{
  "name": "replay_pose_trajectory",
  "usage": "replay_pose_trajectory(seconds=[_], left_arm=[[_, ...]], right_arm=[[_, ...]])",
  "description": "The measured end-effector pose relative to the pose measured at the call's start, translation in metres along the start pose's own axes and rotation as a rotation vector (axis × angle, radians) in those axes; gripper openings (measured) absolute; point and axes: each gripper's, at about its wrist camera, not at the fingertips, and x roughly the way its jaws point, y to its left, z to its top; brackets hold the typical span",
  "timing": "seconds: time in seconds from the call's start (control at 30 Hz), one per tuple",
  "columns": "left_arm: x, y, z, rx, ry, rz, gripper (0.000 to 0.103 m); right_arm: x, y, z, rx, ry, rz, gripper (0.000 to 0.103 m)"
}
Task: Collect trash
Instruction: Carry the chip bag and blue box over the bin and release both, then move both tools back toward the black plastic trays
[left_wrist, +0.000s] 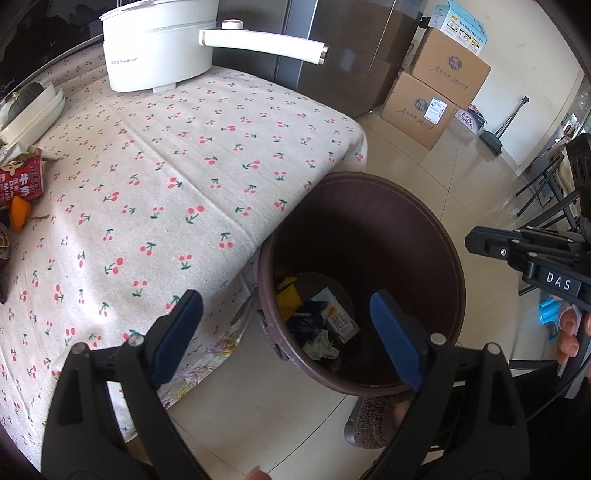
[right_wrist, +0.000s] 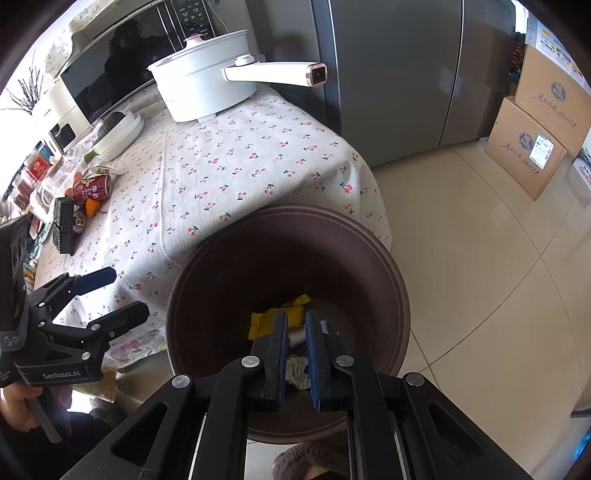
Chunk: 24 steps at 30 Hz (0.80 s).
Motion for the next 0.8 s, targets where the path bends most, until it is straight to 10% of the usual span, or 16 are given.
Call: replay_pose_trajectory(seconds=[0.3, 0.47, 0.8], left_arm=[[-0.015, 0.020, -0.004, -0.029, -0.012, 0.039, 0.097], [-0.028, 0.040, -0.008, -0.063, -0.022, 0.075, 0.098], [-0.053, 0.076, -0.017, -0.118, -0.044, 0.143, 0.100]], right_arm=[[0.001, 0.011, 0.004, -0.001, 0.001, 0.004, 0.016], [0.000, 0.021, 0.008, 0.011, -0.012, 0.008, 0.073], [0.002, 0.053, 0.021, -0.041, -0.035, -0.004, 0.101]])
